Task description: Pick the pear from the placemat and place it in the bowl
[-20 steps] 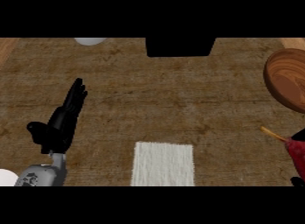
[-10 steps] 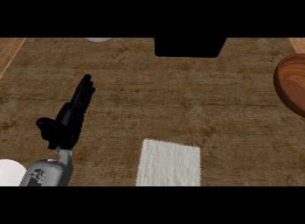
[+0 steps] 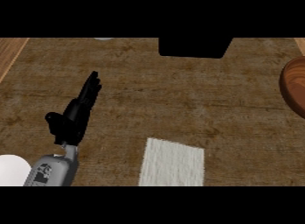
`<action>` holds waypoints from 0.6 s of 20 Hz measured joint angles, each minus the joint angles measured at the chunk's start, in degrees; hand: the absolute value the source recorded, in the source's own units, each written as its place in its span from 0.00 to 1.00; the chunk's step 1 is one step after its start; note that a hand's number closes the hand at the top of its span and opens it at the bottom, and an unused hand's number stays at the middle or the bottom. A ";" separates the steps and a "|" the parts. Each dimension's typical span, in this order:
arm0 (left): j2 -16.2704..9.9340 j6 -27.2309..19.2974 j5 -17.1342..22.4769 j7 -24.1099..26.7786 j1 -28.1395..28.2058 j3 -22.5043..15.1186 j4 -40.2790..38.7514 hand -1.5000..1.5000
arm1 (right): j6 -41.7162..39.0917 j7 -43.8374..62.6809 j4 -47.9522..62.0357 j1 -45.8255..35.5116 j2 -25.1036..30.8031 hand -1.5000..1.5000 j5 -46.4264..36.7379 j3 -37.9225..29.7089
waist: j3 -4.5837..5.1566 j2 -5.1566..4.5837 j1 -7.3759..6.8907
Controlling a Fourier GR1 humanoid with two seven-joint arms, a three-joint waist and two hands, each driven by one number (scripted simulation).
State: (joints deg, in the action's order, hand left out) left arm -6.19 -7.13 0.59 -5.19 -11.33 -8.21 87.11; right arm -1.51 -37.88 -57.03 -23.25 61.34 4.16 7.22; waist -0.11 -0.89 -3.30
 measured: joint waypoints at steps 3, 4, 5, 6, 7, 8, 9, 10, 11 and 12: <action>0.32 0.27 -0.21 0.49 0.02 -0.32 -0.30 0.50 | 0.73 -2.94 9.38 -5.31 -3.29 1.00 -4.58 1.45 | -0.04 -0.15 -0.39; 0.33 0.24 -0.26 0.41 -0.08 -0.25 -0.21 0.50 | 0.96 -4.10 12.46 -6.65 -4.30 1.00 -5.96 1.87 | -0.04 -0.18 -0.44; 0.22 0.59 0.04 0.71 -0.22 0.09 -0.68 0.50 | 0.85 -4.97 15.07 -8.06 -5.30 1.00 -7.40 2.57 | -0.05 -0.21 -0.42; 0.16 0.75 0.17 0.40 -0.19 0.11 -0.29 0.50 | 0.10 -6.37 17.65 -8.88 -5.78 1.00 -8.46 3.10 | -0.06 -0.23 -0.50; 0.16 0.80 0.19 0.01 -0.14 0.02 0.16 0.50 | -0.90 -6.93 20.12 -9.64 -6.64 1.00 -8.93 3.40 | -0.08 -0.26 -0.65; 0.41 0.62 0.03 -0.03 -0.63 -0.02 -0.11 0.50 | -2.06 -7.23 22.56 -10.83 -7.21 0.00 -9.51 3.69 | -0.11 -0.33 -0.67; 0.52 0.50 -0.13 -0.11 -0.71 -0.11 -0.01 0.50 | -3.71 -7.59 24.78 -11.95 -7.45 0.00 -10.08 4.03 | -0.12 -0.35 -0.70; 0.68 0.46 -0.27 -0.24 -0.40 -0.44 0.34 0.50 | -4.83 -7.98 26.63 -12.93 -8.17 0.00 -10.85 4.61 | -0.12 -0.38 -0.91; 0.62 0.49 -0.27 0.07 -0.31 -0.28 0.23 0.50 | -6.25 -8.85 28.45 -13.61 -8.70 0.00 -11.29 4.95 | -0.14 -0.46 -1.01; 0.56 0.46 -0.33 -0.30 -0.70 -0.17 0.18 0.50 | -8.16 -9.90 30.04 -14.29 -8.91 0.00 -11.71 5.32 | -0.16 -0.48 -0.94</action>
State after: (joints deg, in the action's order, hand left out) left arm -5.63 -6.67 0.26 -5.48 -12.04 -8.39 87.29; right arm -9.67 -47.79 -26.99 -37.53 52.43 -7.55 12.54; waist -0.27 -1.37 -4.24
